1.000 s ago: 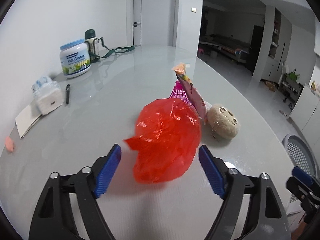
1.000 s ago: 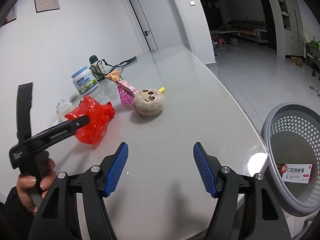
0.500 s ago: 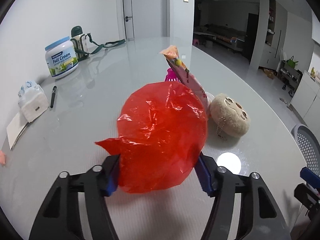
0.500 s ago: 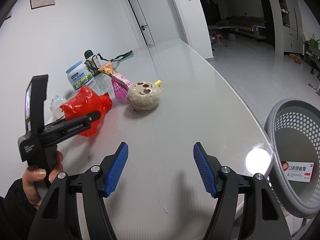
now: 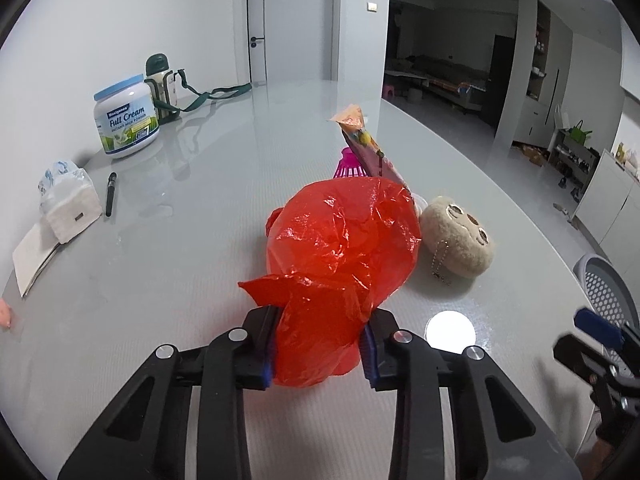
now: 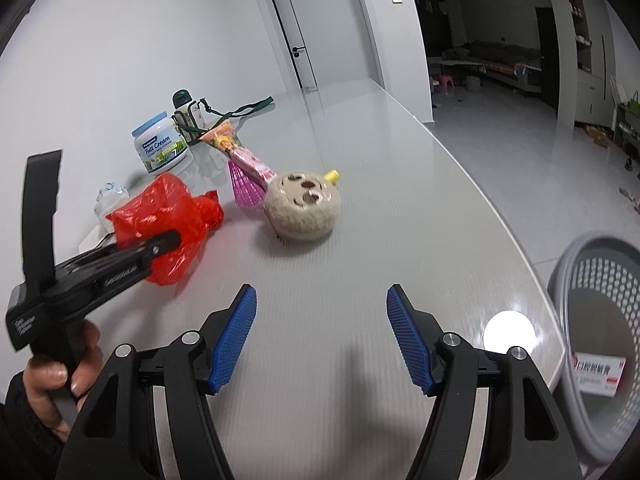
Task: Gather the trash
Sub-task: 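Hold the red bag in the left tool while the right grasps the plush sloth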
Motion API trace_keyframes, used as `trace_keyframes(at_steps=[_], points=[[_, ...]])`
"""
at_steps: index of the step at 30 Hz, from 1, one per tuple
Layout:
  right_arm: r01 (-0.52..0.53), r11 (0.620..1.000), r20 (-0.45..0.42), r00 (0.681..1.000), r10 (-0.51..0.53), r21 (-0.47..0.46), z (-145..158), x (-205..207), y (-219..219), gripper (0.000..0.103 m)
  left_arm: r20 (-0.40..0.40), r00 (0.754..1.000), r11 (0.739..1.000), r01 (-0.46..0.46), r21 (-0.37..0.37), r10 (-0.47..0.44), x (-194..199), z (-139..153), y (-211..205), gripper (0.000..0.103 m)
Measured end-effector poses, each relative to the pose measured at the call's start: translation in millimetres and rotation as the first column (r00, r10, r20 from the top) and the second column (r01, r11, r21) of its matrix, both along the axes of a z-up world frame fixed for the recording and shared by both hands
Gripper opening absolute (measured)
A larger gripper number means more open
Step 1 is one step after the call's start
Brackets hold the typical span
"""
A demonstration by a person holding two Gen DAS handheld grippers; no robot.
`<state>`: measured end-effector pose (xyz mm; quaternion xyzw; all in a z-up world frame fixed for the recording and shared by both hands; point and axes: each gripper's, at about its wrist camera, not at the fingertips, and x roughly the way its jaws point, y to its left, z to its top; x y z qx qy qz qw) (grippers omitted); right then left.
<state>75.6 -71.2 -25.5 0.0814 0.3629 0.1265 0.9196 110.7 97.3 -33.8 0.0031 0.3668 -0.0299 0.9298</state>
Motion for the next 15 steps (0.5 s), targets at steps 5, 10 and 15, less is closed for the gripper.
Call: trace_keyframes(at_steps=[5, 10, 15], points=[[-0.022, 0.999, 0.009, 1.000, 0.023, -0.037, 6, 29, 9, 0.065, 0.029, 0.999, 0.999, -0.029, -0.020, 0.030, -4, 7, 10, 0.031], [-0.055, 0.995, -0.001, 0.998, 0.055, -0.077, 4, 57, 26, 0.065, 0.044, 0.997, 0.997, -0.056, -0.046, 0.058, -7, 13, 19, 0.031], [-0.074, 0.989, -0.022, 0.997, 0.072, -0.129, -5, 86, 45, 0.070, 0.055, 0.995, 0.995, -0.075, -0.066, 0.079, -9, 17, 27, 0.031]])
